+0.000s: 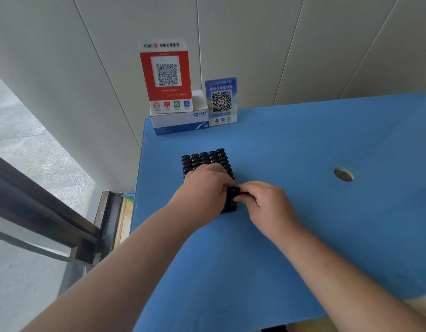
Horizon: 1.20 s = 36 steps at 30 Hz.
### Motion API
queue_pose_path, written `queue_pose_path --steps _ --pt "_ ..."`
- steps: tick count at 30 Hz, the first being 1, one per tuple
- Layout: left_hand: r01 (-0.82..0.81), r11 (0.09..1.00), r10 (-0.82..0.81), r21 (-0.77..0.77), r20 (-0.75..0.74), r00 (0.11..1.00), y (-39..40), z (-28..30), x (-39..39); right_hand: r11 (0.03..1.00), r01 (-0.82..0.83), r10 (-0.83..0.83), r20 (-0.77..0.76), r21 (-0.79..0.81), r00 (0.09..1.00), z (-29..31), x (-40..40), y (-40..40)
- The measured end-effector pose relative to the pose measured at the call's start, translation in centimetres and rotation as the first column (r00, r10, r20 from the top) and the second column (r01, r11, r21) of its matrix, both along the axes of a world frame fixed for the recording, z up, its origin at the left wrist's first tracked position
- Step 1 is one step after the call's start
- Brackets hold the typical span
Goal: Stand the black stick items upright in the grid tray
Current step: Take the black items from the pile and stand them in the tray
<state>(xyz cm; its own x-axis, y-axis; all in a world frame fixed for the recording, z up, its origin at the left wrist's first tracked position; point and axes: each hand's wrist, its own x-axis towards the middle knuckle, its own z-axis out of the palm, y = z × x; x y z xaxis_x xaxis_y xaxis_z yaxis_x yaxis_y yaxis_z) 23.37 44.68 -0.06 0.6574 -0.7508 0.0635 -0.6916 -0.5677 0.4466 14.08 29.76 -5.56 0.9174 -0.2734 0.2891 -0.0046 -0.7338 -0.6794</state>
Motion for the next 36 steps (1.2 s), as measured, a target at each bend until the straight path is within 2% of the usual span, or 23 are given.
queue_pose_path --steps 9,17,24,29,32,36 --pt "0.005 1.0 -0.005 -0.003 0.022 1.0 0.0 -0.2 -0.2 1.0 0.011 -0.009 0.101 -0.021 0.995 -0.9 -0.8 0.3" --pt "-0.007 1.0 0.007 -0.014 0.004 1.0 0.0 -0.1 -0.2 0.998 0.03 -0.03 -0.003 0.054 1.0 -0.4 0.3 -0.2" --pt "0.013 0.996 -0.01 -0.084 0.038 0.999 0.3 0.0 -0.3 0.999 -0.027 0.027 0.004 -0.019 1.0 -0.1 0.1 -0.6" --pt "0.023 0.999 -0.018 -0.045 0.095 0.995 0.1 0.0 -0.3 0.998 -0.046 0.045 -0.036 -0.036 0.998 0.1 0.3 -0.7" --pt "0.003 1.0 0.0 -0.019 0.168 0.986 -0.1 -0.3 -0.4 0.999 -0.031 0.033 -0.075 0.02 0.997 0.3 0.6 -0.9" --pt "-0.011 0.996 0.023 -0.09 0.128 0.992 -0.3 -0.2 -0.8 0.999 0.012 -0.008 -0.07 0.046 0.997 0.3 0.6 -1.4"
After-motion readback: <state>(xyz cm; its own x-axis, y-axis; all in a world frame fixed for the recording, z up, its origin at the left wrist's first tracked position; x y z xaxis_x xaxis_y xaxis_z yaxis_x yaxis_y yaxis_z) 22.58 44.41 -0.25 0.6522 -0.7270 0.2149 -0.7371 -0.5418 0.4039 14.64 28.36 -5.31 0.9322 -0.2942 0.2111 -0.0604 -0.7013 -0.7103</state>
